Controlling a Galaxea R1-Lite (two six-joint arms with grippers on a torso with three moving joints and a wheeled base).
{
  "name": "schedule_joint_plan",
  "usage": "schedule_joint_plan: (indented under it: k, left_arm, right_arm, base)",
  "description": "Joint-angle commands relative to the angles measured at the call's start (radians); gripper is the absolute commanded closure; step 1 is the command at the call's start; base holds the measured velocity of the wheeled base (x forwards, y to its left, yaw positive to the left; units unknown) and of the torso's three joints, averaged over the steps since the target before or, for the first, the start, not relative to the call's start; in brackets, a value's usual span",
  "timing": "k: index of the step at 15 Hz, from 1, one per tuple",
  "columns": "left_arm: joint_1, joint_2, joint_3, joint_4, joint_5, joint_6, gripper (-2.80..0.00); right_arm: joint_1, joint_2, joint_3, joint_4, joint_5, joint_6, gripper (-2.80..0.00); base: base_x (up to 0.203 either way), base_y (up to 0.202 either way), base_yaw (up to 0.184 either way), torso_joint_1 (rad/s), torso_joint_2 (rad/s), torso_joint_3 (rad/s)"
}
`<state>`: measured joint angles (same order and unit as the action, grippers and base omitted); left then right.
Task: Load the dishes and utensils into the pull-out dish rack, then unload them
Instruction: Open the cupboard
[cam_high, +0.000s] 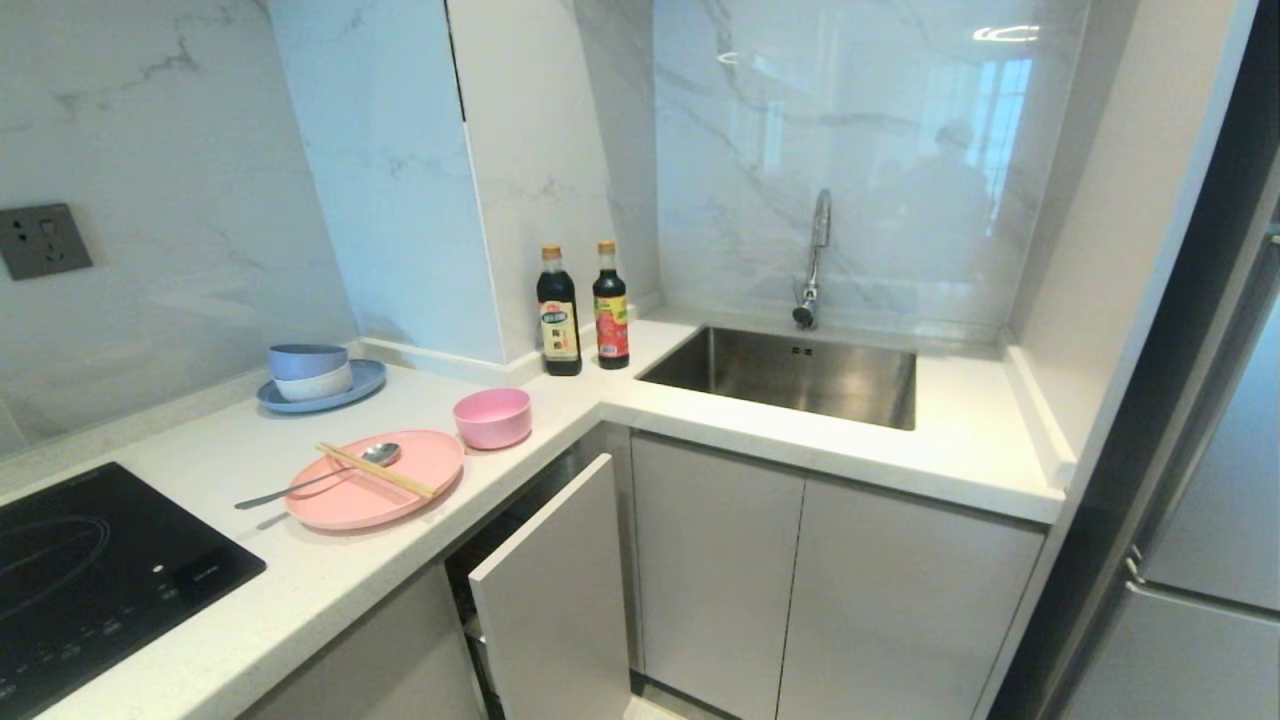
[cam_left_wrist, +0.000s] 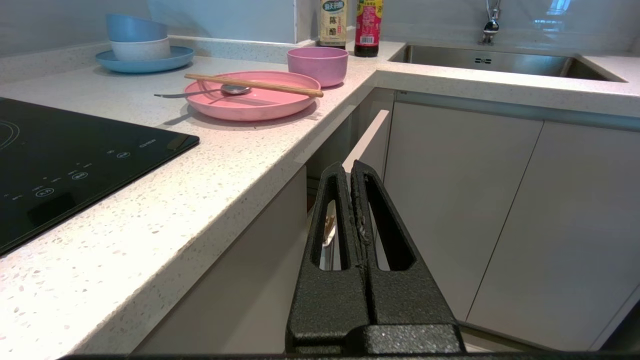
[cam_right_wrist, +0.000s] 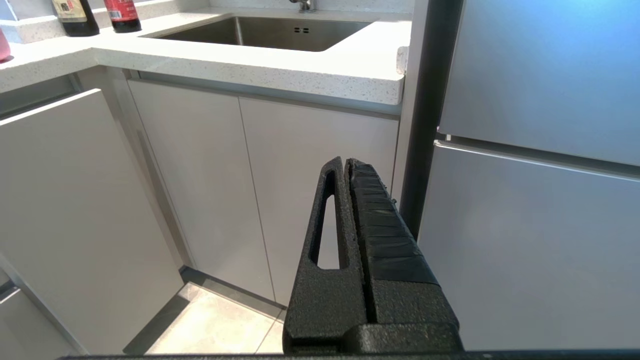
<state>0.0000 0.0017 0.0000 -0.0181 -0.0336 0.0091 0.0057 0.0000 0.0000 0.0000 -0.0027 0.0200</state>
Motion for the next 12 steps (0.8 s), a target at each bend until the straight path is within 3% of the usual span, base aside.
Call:
schedule_joint_plan:
  k: [1,12]
  left_arm:
    - [0.0,0.0,0.012,0.0,0.0,0.0,0.0]
    - [0.0,0.0,0.012,0.0,0.0,0.0,0.0]
  right_arm:
    - [0.0,0.0,0.002,0.0,0.001,0.0,0.0]
    - [0.0,0.0,0.002,0.0,0.001,0.0,0.0]
  base:
    - [0.0,0.0,0.0,0.0,0.0,0.0]
    - [0.0,0.0,0.0,-0.01,0.02,0.009]
